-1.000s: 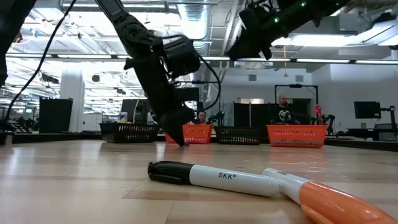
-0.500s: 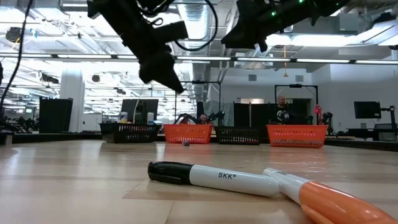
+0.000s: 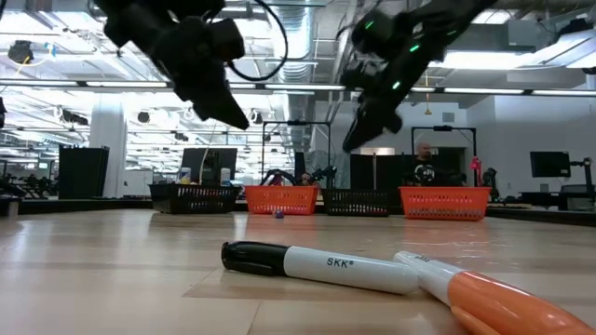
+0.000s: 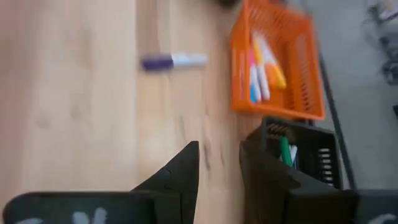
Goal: Pick & Place Markers
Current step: Put the small purple highlighter into the left orange bin
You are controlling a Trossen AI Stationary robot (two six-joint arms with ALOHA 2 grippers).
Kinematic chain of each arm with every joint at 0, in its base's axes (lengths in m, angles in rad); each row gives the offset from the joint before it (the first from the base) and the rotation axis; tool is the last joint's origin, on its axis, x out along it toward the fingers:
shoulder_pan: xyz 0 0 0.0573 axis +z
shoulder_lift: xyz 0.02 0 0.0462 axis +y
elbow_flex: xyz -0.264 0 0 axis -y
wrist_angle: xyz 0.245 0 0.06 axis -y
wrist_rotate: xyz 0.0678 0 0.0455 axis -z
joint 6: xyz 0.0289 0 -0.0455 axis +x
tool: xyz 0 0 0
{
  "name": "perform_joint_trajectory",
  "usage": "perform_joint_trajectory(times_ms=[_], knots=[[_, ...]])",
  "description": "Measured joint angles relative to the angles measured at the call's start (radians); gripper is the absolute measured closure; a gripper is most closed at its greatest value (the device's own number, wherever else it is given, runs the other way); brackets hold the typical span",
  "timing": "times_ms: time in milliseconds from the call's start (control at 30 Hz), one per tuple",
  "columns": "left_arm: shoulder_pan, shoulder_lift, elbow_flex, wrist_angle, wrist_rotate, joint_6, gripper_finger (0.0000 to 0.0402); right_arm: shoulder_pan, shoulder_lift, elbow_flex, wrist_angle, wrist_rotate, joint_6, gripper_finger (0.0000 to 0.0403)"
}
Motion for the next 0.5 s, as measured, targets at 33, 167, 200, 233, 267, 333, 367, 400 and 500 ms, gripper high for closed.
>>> perform_joint_trajectory(times_ms=[33,167,200,233,267,333,367,400,500], knots=[[-0.007,-0.014,-0.015,0.011,0.000,-0.023,0.0363,-0.011,0.046,0.039,-0.036,-0.001,-0.030,0.0297],[-0.039,-0.065,-0.078,0.046,-0.003,-0.109,0.0335,-0.033,0.241,0.240,-0.213,-0.002,-0.161,0.0302],[-0.045,-0.078,-0.088,0.049,-0.009,-0.128,0.0328,-0.031,0.284,0.295,-0.257,-0.005,-0.164,0.0305],[-0.051,-0.092,-0.099,0.050,-0.018,-0.150,0.0321,-0.026,0.325,0.354,-0.293,-0.019,-0.152,0.0307],[-0.056,-0.107,-0.110,0.050,-0.026,-0.168,0.0316,-0.022,0.362,0.410,-0.319,-0.043,-0.132,0.0310],[-0.066,-0.142,-0.135,0.048,-0.036,-0.199,0.0307,-0.013,0.427,0.512,-0.394,-0.096,-0.053,0.0313],[-0.067,-0.166,-0.149,0.046,-0.036,-0.213,0.0305,-0.009,0.456,0.559,-0.411,-0.117,0.011,0.0314],[-0.069,-0.189,-0.161,0.045,-0.035,-0.220,0.0303,-0.002,0.483,0.601,-0.427,-0.134,0.080,0.0315],[-0.077,-0.274,-0.201,0.035,-0.037,-0.219,0.0302,0.025,0.528,0.672,-0.426,-0.155,0.280,0.0315]])
